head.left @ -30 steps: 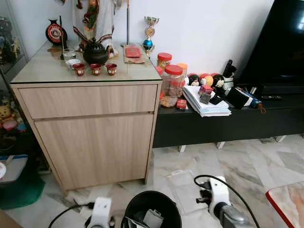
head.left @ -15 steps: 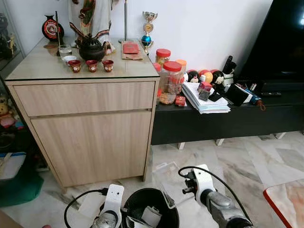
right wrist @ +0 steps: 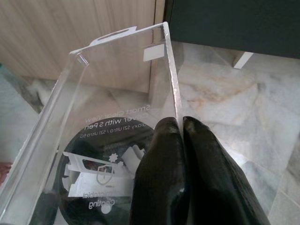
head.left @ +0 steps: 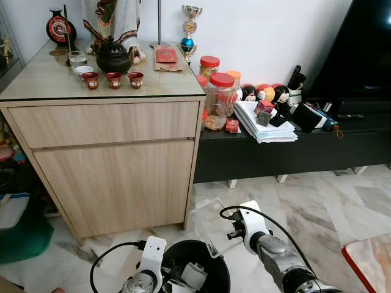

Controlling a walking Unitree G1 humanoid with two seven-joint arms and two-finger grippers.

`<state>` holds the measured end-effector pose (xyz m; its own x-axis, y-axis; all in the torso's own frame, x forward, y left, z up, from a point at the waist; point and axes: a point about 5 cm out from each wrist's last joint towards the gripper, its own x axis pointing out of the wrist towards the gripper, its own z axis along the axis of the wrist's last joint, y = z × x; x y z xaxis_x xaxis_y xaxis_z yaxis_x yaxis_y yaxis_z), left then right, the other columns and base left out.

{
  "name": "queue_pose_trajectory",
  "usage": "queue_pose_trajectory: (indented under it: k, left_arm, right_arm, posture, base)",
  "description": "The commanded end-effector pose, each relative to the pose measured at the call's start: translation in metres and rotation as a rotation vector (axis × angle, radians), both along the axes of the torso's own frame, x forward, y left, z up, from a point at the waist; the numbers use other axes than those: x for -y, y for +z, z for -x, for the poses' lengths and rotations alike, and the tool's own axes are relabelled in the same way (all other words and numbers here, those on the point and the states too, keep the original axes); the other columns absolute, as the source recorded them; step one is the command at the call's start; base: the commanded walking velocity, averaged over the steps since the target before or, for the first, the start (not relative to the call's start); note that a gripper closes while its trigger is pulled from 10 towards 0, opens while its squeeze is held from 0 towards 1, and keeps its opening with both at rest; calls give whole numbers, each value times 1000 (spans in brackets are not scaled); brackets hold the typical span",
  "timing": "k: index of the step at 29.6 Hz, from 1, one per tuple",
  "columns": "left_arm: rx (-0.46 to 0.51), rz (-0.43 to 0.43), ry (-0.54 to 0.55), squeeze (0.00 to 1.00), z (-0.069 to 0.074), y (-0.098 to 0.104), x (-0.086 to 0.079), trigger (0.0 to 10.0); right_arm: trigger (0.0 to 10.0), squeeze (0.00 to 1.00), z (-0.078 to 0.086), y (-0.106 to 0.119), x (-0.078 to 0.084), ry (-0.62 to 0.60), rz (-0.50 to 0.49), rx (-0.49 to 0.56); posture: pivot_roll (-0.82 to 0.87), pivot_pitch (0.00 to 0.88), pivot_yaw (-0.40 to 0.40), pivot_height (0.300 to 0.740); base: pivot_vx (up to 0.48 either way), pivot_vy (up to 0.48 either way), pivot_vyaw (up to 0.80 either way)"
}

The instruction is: Picking trash to rubbish bin

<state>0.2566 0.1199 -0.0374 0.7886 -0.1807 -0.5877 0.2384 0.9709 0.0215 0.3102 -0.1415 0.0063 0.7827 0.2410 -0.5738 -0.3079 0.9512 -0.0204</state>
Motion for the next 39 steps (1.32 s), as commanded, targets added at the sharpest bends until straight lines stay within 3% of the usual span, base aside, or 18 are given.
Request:
queue_pose_trajectory:
  k: [1,8,9,10,11,12,33,34,38,39]
  left_arm:
    - [8,7,-27,0,-2,2,6,10000]
    - [7,14,-32,0,-2,2,6,10000]
    - [8,14,-33,0,-2,2,7,10000]
    - [9,14,-34,0,-2,2,7,10000]
    - [9,14,-34,0,-2,2,7,10000]
    - [9,15,-35,0,-1,2,7,10000]
    - [12,15,-15,0,-2,2,4,10000]
    - [11,3,-2,0,-1,1,1,10000]
    - [4,-33,26,0,1,-1,-7,10000]
    - [7,-68,72,0,3,-3,-15,10000]
  right_arm:
    - [10000,0,-5,6,1,-11,3,27]
    - [10000,0,-7,8,-4,0,10,38]
    - [10000,102,-7,8,-4,0,12,39]
    - [10000,753,-7,8,-5,-2,9,41]
    - [10000,753,-7,8,-5,-2,9,41]
    - [10000,1000,-8,8,-6,-2,4,42]
    - [10000,1000,-4,5,4,-45,9,44]
    - [10000,0,-3,4,8,-58,13,46]
    - [10000,0,-1,2,15,-89,2,55]
    - [10000,0,0,3,17,-97,-27,77]
  posture:
    - [-63,55,-132,740]
    - [-63,55,-132,740]
    - [-59,57,-136,740]
    - [-57,58,-137,740]
    - [-57,58,-137,740]
    - [-57,59,-136,740]
    - [-59,64,-137,740]
    - [-59,64,-137,740]
    - [-58,63,-135,740]
    - [-60,62,-133,740]
  base:
    - [0,0,0]
    - [0,0,0]
    - [0,0,0]
    - [0,0,0]
    - [0,0,0]
    - [0,0,0]
    - [0,0,0]
    - [0,0,0]
    - [0,0,0]
    - [0,0,0]
